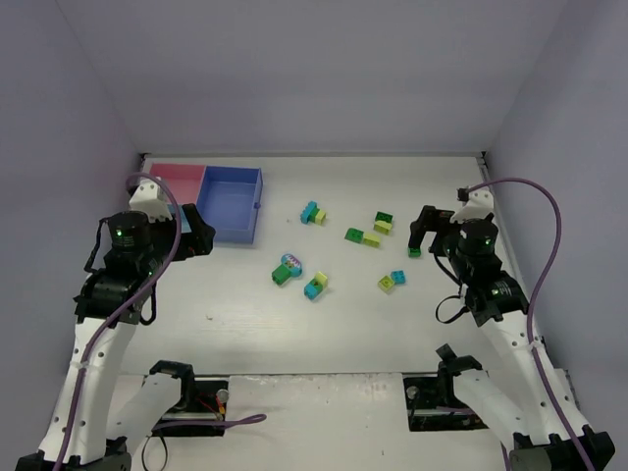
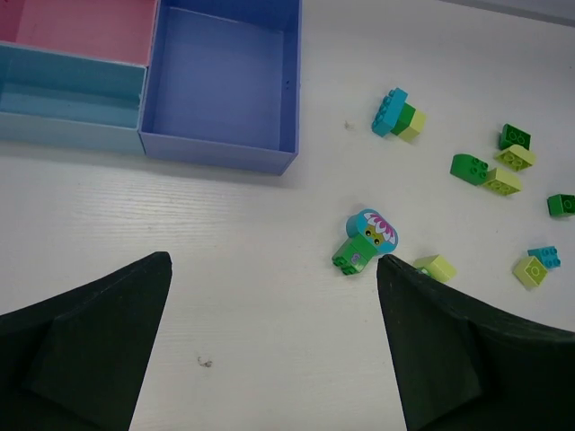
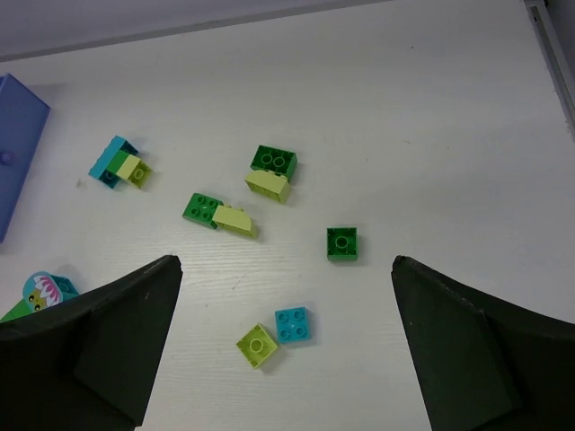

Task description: Sort the legos into containers by color

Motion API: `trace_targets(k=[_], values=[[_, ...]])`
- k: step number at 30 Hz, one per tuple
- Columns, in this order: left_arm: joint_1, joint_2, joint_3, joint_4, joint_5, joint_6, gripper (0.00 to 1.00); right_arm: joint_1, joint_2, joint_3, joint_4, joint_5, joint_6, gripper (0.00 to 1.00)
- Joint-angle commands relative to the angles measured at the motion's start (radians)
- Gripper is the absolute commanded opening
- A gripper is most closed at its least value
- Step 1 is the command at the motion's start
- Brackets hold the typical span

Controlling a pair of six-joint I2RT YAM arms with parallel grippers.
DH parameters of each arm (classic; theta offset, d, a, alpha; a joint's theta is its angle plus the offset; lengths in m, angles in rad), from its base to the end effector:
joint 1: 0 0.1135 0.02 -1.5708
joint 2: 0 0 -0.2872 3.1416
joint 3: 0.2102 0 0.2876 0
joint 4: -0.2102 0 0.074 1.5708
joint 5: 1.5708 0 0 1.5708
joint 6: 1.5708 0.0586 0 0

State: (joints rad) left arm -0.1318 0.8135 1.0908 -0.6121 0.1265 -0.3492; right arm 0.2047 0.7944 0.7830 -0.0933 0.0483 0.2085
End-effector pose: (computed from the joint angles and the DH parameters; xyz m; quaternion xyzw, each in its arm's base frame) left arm 0.1989 -0.0338 0.4135 -0.0518 0.8126 -0.1878 0.5493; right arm 0.2282 0.0445 0.3613 0.0176 0.7429 0.1197 0.6584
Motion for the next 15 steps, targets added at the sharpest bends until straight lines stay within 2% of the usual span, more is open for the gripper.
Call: trace_targets(k=[1,7,9,15], values=[[-0.006,0.004,0.003,0.071,0.002,-0.001,0.9,0.009,0.011,0.025,0.081,0.025,0.0,1.0],[-0.006,-0.001,-0.028,0.072,-0.001,-0.017,0.9,0.009,0.063,0.041,0.018,0.045,0.061,1.0],[-0.006,0.004,-0.035,0.066,-0.002,-0.017,0.9,0.009,0.11,0.056,-0.011,0.096,0.116,1.0],[-0.006,0.029,-0.04,0.037,0.016,-0.02,0.9,0.021,0.293,0.061,-0.114,0.11,0.29,1.0]])
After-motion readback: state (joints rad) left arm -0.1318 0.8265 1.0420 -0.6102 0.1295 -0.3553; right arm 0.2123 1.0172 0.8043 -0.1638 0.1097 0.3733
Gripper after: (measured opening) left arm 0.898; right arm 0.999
